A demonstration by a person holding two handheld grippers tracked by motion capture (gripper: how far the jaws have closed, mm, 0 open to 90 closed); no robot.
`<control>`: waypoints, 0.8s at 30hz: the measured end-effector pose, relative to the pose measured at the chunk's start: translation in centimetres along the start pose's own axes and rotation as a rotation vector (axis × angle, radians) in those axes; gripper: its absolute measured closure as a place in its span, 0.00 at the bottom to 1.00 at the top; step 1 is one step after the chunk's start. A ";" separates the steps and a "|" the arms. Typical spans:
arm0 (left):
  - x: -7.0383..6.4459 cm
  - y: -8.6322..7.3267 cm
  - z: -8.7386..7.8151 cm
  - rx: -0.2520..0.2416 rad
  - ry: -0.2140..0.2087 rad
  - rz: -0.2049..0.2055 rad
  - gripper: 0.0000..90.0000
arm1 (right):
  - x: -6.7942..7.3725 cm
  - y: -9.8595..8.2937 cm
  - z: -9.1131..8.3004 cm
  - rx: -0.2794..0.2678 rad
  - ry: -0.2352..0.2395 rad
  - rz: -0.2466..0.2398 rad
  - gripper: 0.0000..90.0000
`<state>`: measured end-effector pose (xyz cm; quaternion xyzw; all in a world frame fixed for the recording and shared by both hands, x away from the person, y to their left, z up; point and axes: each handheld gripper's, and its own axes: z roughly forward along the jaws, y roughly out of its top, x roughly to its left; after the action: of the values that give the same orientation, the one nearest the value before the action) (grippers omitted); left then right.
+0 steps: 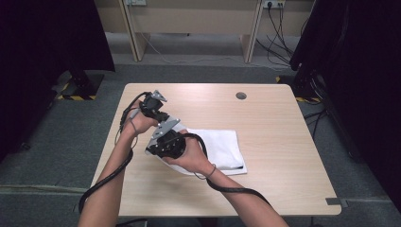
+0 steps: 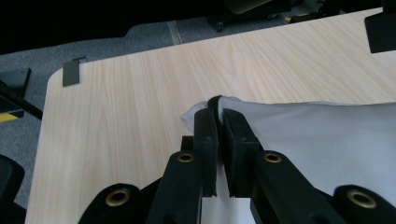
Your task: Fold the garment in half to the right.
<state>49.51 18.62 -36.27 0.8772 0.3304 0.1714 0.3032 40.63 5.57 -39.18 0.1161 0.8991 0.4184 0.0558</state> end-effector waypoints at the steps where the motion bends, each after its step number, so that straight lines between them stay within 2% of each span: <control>1: 0.0 0.1 -0.1 -0.001 0.001 0.000 0.95 | 0.0 0.1 -0.1 -0.004 0.002 0.002 0.95; 24: 0.5 1.6 -2.1 -0.001 0.040 0.019 0.95 | -0.3 1.9 -1.6 -0.066 0.003 0.020 0.95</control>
<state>49.60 18.84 -33.63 0.8765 0.3281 0.1920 0.2953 40.92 5.49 -36.72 0.1227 0.8835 0.4487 0.0541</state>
